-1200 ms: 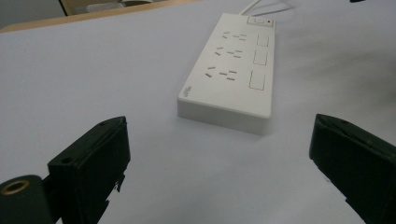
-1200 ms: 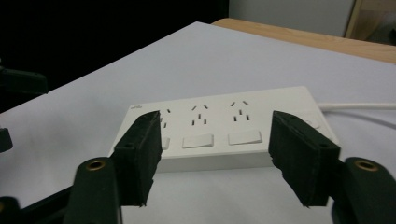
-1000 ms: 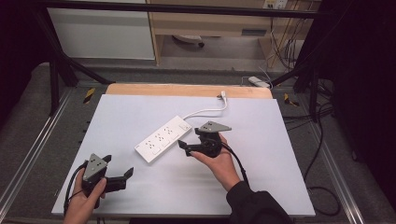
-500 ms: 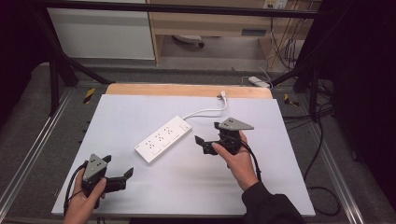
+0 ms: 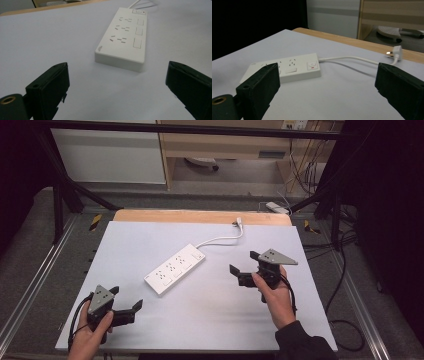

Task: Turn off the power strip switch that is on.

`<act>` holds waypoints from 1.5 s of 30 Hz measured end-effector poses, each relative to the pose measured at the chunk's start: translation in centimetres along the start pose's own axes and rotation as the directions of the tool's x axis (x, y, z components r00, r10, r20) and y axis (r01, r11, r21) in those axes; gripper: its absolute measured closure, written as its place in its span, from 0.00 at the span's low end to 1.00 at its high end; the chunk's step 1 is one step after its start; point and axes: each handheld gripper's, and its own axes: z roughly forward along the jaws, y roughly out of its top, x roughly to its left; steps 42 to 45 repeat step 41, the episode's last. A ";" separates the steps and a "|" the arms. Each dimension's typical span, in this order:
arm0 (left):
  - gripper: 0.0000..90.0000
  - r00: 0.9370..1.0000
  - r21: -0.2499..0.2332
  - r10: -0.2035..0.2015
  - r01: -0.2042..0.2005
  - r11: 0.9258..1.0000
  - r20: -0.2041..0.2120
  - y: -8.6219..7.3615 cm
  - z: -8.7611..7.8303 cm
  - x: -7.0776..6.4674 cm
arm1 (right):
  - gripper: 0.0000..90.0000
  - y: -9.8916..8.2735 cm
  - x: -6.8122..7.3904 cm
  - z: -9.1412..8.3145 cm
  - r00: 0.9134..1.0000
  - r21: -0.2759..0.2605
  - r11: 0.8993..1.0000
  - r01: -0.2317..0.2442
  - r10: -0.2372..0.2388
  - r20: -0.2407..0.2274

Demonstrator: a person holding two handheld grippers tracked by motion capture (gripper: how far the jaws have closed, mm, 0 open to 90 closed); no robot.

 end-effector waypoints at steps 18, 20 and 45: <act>0.06 1.000 -0.021 -0.012 0.012 1.000 -0.001 0.1 -0.4 -0.2 | 0.03 -3.0 -3.7 -5.7 0.989 -0.089 0.996 0.007 0.006 0.145; 0.06 1.000 -0.021 -0.013 0.013 1.000 -0.001 0.1 -0.3 -0.2 | 0.03 -3.6 -4.1 -6.1 0.987 -0.086 0.996 -0.004 0.017 0.158; 0.06 1.000 -0.021 -0.008 0.008 1.000 0.000 0.1 -0.3 -0.2 | 0.03 -8.3 -4.7 -5.9 0.985 0.048 0.997 -0.057 0.048 0.166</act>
